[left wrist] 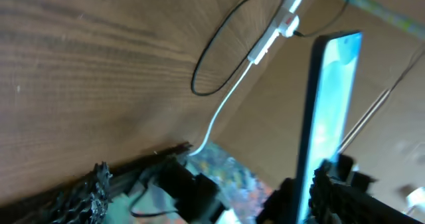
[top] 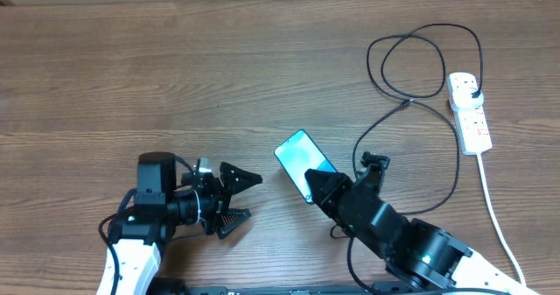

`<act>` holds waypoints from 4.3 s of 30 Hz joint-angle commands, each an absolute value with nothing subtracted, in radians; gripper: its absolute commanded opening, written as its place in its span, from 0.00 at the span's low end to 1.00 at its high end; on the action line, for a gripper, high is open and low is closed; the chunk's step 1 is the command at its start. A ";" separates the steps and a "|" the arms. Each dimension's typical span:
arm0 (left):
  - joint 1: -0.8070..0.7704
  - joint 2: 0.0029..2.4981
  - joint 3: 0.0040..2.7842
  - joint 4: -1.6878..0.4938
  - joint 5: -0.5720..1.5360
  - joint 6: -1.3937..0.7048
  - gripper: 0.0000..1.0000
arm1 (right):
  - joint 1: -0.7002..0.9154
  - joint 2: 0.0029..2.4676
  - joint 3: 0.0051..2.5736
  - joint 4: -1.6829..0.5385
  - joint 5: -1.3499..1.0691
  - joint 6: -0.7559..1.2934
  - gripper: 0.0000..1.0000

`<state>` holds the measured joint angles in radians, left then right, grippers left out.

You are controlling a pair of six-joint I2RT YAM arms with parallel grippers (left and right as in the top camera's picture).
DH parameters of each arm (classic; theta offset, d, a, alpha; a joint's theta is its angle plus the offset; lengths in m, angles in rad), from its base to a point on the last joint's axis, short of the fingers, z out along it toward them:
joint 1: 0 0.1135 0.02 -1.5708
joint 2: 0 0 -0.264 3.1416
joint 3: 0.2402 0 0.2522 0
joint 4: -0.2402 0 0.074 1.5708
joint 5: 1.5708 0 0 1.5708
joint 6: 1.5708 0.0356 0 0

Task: Plug charger to phone and switch on socket
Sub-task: 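Lower the phone with the right gripper and bring the left gripper near, then grasp the phone's left end with the left gripper, then open the right gripper and release the phone to the left gripper, then move the right gripper to the black charging cable's connector end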

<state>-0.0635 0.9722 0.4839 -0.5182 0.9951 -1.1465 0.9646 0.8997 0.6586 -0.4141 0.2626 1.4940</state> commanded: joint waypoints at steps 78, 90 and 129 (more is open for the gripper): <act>-0.160 1.018 0.479 -0.100 0.908 -1.643 0.04 | 0.968 1.057 0.669 -0.191 -0.175 2.090 0.41; -0.157 1.021 0.479 -0.245 0.744 -1.423 0.05 | 0.968 1.057 0.669 -0.506 0.051 1.971 0.87; -0.157 1.021 0.479 -0.344 0.828 -1.319 0.07 | -0.012 1.563 0.669 0.020 -0.246 0.934 0.72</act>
<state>-0.1558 1.0195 0.4671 -0.3485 0.7925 -1.3495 -0.0021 1.5032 0.6621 -0.0181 -0.1436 0.9943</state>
